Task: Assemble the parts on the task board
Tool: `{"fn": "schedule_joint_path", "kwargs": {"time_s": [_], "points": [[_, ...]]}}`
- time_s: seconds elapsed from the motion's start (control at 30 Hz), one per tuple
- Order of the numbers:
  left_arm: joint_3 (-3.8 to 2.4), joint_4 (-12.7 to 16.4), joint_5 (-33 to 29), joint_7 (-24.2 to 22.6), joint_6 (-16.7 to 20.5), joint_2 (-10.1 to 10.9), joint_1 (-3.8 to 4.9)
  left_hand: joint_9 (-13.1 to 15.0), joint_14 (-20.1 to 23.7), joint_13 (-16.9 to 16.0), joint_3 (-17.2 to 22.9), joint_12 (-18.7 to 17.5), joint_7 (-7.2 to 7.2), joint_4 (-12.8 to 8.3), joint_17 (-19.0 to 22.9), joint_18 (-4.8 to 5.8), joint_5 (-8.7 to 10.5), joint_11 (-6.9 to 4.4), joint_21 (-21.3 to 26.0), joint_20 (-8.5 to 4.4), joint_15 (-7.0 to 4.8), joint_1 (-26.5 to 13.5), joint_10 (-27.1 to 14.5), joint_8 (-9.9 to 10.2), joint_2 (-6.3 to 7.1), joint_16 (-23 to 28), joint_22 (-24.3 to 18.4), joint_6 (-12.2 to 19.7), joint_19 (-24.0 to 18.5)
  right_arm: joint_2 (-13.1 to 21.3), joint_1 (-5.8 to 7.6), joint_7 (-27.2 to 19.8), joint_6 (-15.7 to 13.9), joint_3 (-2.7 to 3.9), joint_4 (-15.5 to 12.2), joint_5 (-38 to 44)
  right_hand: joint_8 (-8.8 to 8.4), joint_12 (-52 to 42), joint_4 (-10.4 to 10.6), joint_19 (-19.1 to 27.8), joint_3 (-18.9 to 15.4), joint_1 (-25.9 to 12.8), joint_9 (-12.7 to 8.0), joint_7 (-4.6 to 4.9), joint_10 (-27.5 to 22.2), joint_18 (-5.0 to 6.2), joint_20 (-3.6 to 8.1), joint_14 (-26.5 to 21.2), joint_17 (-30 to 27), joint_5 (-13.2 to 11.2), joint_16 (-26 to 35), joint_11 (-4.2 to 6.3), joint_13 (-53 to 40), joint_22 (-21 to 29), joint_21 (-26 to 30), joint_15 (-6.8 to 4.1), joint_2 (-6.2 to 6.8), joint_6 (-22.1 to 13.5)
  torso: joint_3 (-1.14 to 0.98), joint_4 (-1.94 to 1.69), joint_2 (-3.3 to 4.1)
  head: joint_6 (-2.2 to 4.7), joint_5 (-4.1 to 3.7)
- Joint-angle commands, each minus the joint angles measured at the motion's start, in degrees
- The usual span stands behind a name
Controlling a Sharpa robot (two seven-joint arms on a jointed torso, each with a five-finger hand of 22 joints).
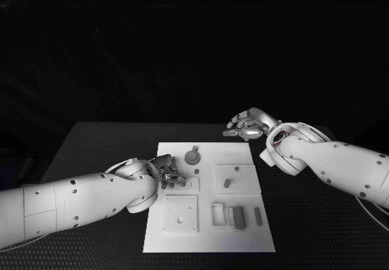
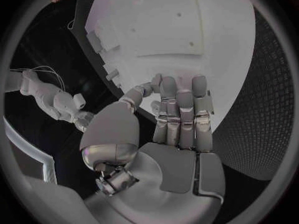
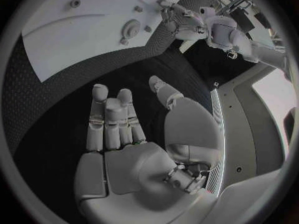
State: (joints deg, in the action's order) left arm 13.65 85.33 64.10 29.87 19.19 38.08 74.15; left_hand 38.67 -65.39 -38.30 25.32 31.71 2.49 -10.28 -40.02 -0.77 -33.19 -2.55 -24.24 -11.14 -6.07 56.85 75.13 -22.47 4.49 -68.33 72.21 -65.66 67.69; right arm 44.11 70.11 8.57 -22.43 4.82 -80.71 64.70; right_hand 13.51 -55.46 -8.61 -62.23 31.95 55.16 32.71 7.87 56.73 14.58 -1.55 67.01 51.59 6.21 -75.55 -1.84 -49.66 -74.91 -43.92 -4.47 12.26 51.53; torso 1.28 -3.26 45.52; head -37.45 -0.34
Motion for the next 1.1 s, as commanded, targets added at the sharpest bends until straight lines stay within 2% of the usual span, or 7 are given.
{"fn": "schedule_joint_path", "kwargs": {"time_s": [0.03, 0.37, 0.5, 0.77, 1.1], "points": [[0.03, 0.0, 0.4, -0.4, 0.1, -0.2, -0.07, 0.1, -0.1, 0.0, 6.3, 0.4, -0.37, -6.1, 0.1, 0.77, -0.39, -0.48, -0.2, -2.42, -2.53, 0.6, -0.1, -0.2, -0.61, -0.4, 0.1, -0.7, 2.3, -0.1, 0.01, -0.6, 0.4, 0.03, 0.0, 0.0, 0.27, -0.4, 0.0, 0.4, -0.4, 0.1, 0.1, 0.23, -0.1, 0.42, 0.08, -0.2, -0.1, 0.2, 0.2, 0.16, 0.1, -1.0, 0.4, -0.07, -0.62, 0.1, -0.03, -0.01, -0.02, 0.02, 0.0], [0.03, -0.3, 0.8, -1.2, -0.2, -0.4, -0.08, 0.1, -0.1, 0.0, 6.4, 0.5, -0.34, -6.1, 0.4, 0.77, -0.27, -0.49, -0.2, -2.45, -2.56, 0.7, -0.1, -0.1, -0.64, -0.5, 0.1, -0.6, 2.3, -0.1, 0.01, -0.5, 0.6, 0.03, 0.1, 0.0, 0.27, -0.4, 0.1, 0.4, -0.5, 0.1, 0.1, 0.23, -0.1, 0.42, 0.07, -0.2, -0.1, 0.2, 0.2, 0.16, 0.1, -1.0, 0.4, -0.07, -0.7, 0.1, -0.02, -0.01, -0.01, -0.12, -0.07], [0.03, -0.5, 1.6, -1.3, -0.3, -0.5, -0.12, 0.1, -0.1, 0.0, 6.4, 0.5, -0.34, -6.1, 0.5, 0.77, -0.24, -0.49, -0.2, -2.46, -2.57, 0.7, -0.1, -0.1, -0.65, -0.6, 0.1, -0.6, 2.4, 0.0, 0.01, -0.5, 0.6, 0.03, 0.1, 0.0, 0.26, -0.4, 0.1, 0.4, -0.5, 0.1, 0.1, 0.23, -0.1, 0.42, 0.07, -0.2, -0.1, 0.2, 0.2, 0.16, 0.1, -1.0, 0.4, -0.07, -0.7, 0.1, -0.06, 0.01, -0.02, 0.0, 0.09], [0.03, -0.5, 2.7, -1.4, -0.6, -0.6, -0.18, 0.1, -0.1, 0.0, 6.4, 0.5, -0.33, -6.1, 0.7, 0.77, -0.21, -0.49, -0.2, -2.47, -2.57, 0.7, -0.1, -0.1, -0.62, -0.7, 0.2, -0.6, 2.4, -0.1, 0.01, -0.5, 0.8, 0.03, 0.2, 0.0, 0.26, -0.4, 0.1, 0.4, -0.5, 0.0, 0.1, 0.23, -0.1, 0.42, 0.07, -0.3, -0.1, 0.2, 0.2, 0.16, 0.1, -1.0, 0.4, -0.07, -0.72, 0.1, -0.02, 0.03, 0.0, 0.11, 0.05], [0.03, -0.3, 4.0, -0.8, -3.1, -0.8, -0.21, 0.1, -0.1, 0.0, 6.4, 0.5, -0.32, -6.1, 1.0, 0.77, -0.04, -0.49, -0.1, -2.48, -2.58, 0.7, -0.2, -0.1, -0.62, -0.8, 0.2, -0.6, 2.5, -0.2, 0.01, -0.5, 1.0, 0.03, 0.2, -0.1, 0.25, -0.4, 0.1, 0.4, -0.5, 0.0, 0.1, 0.24, -0.1, 0.42, 0.06, -0.3, -0.1, 0.2, 0.2, 0.16, 0.2, -1.0, 0.4, -0.07, -0.73, 0.1, 0.0, 0.03, 0.03, 0.0, -0.01]]}}
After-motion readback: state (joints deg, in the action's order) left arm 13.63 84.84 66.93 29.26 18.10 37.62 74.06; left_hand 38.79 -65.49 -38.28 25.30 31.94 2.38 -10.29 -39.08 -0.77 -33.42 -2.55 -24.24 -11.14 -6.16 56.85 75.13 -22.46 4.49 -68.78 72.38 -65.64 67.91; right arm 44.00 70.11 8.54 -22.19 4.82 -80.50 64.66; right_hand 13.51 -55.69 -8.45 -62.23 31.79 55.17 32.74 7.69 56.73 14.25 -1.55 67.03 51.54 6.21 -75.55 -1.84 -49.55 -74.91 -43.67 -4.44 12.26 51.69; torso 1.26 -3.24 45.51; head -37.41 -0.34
